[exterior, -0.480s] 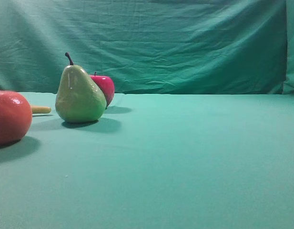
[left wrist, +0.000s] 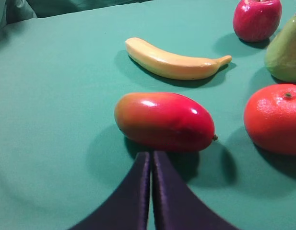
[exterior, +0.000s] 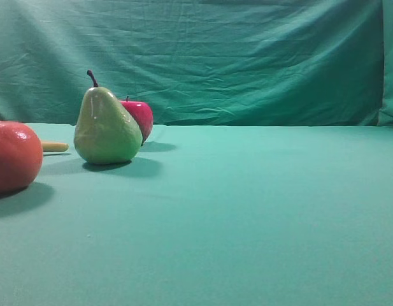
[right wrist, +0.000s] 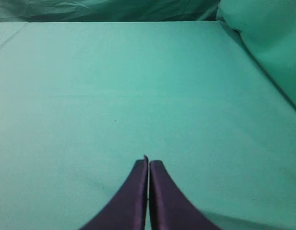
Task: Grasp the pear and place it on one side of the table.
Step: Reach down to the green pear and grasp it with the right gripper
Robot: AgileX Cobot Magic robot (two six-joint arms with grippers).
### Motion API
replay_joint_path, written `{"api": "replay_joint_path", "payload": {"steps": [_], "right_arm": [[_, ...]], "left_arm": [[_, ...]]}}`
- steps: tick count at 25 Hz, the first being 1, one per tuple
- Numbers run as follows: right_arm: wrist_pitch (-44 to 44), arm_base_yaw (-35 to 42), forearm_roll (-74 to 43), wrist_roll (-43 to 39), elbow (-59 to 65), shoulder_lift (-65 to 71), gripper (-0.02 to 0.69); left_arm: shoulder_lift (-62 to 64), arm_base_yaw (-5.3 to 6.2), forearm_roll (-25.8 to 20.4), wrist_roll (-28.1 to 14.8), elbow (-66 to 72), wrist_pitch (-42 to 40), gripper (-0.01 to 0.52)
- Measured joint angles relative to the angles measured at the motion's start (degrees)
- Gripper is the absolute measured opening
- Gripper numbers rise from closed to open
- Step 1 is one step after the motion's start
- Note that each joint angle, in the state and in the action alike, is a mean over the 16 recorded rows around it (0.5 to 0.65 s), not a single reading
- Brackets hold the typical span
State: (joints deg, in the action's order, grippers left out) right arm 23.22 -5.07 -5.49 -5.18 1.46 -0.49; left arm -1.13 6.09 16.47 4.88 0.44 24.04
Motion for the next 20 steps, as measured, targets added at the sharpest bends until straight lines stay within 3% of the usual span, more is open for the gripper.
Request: {"api": "replay_joint_path", "payload": {"steps": [10, 20], "right_arm": [[-1.0, 0.0, 0.3, 0.0, 0.0, 0.0, 0.000], [-11.1, 0.0, 3.9, -1.5, -0.4, 0.1, 0.000]], "left_arm": [[0.0, 0.00, 0.0, 0.0, 0.0, 0.0, 0.000], [0.0, 0.00, 0.0, 0.0, 0.0, 0.0, 0.000]]}}
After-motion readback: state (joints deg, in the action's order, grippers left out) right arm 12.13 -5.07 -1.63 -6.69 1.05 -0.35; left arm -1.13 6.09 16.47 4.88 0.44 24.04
